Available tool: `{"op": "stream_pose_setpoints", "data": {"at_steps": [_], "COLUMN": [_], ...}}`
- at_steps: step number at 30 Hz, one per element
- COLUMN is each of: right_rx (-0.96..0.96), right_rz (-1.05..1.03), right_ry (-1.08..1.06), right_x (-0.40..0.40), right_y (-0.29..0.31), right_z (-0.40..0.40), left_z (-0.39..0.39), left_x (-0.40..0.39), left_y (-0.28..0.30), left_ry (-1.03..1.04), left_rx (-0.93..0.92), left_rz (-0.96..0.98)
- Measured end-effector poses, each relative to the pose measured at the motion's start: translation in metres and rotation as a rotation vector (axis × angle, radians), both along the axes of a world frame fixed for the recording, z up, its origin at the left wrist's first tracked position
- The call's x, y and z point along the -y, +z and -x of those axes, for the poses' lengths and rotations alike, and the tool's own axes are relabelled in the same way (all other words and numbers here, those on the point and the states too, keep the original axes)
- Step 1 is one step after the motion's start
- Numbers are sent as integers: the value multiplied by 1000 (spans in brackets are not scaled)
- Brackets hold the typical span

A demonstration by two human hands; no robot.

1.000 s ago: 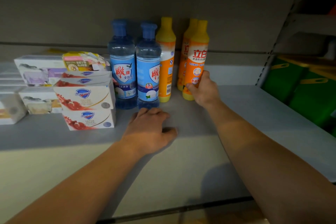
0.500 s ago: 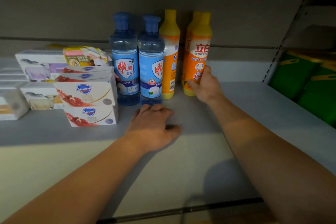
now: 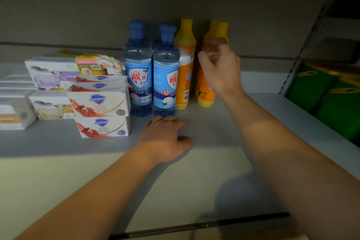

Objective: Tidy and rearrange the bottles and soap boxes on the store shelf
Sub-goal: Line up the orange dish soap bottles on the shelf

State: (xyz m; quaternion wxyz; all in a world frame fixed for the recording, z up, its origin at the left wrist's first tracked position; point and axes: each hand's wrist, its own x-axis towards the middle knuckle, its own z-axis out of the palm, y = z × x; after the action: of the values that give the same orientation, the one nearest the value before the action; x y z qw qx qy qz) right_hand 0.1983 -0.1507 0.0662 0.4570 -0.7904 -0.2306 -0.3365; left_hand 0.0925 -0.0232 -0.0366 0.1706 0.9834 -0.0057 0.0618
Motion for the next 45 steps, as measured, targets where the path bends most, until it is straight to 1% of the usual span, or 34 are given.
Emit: {"op": "stream_pose_setpoints", "data": {"at_steps": [3, 8, 11, 13, 17, 19, 21, 23, 25, 27, 29, 30, 32, 34, 36, 38, 41, 43, 44, 45], "right_rx": [-36, -125, -113, -86, -18, -43, -96, -103, -55, 23, 72, 58, -59, -229, -364, -414, -459, -545, -591, -632], "right_rz": [49, 212, 247, 222, 13, -81, -130, -207, -306, -432, -606, -705, -862, -947, -1034, -1093, -1129, -1157, -1167, -1160], "right_ry": [81, -7, -14, -27, -15, -10, -43, -68, -79, -118, -141, -113, -14, 43, 90, 146, 242, 366, 449, 524], "right_x": [-23, -45, -50, -48, -27, -13, 0, 13, 24, 33, 42, 46, 52, 55, 56, 58, 62, 61, 60, 58], "right_y": [26, 49, 55, 54, 41, 30, 18, 5, -7, -15, -17, -17, -22, -28, -29, -28, -30, -33, -35, -36], "right_z": [-5, -27, -30, -28, -13, -1, 10, 21, 31, 40, 43, 43, 42, 38, 36, 34, 34, 36, 37, 37], "left_z": [2, 3, 3, 3, 3, 3, 3, 4, 6, 7, 8, 9, 11, 12, 13, 13, 16, 19, 21, 23], "left_x": [-2, -1, -1, -2, -2, -1, 0, 0, 0, -1, -2, -1, 4, 9, 11, 12, 13, 18, 20, 22], "left_y": [1, 3, 3, 2, 2, 2, 4, 6, 8, 11, 13, 14, 16, 16, 19, 20, 21, 23, 23, 24], "left_ry": [-12, -19, -21, -19, -16, -7, -1, 2, 21, 51, 76, 64, -20, -95, -98, -80, -51, -23, -11, -10], "left_rx": [2, 6, 10, 10, 0, -2, -11, -26, -15, 38, 108, 140, 174, 183, 185, 190, 217, 198, 174, 141], "left_rz": [31, -2, -8, -11, -7, -13, -10, 18, 70, 159, 289, 349, 417, 408, 376, 359, 402, 473, 551, 669]}}
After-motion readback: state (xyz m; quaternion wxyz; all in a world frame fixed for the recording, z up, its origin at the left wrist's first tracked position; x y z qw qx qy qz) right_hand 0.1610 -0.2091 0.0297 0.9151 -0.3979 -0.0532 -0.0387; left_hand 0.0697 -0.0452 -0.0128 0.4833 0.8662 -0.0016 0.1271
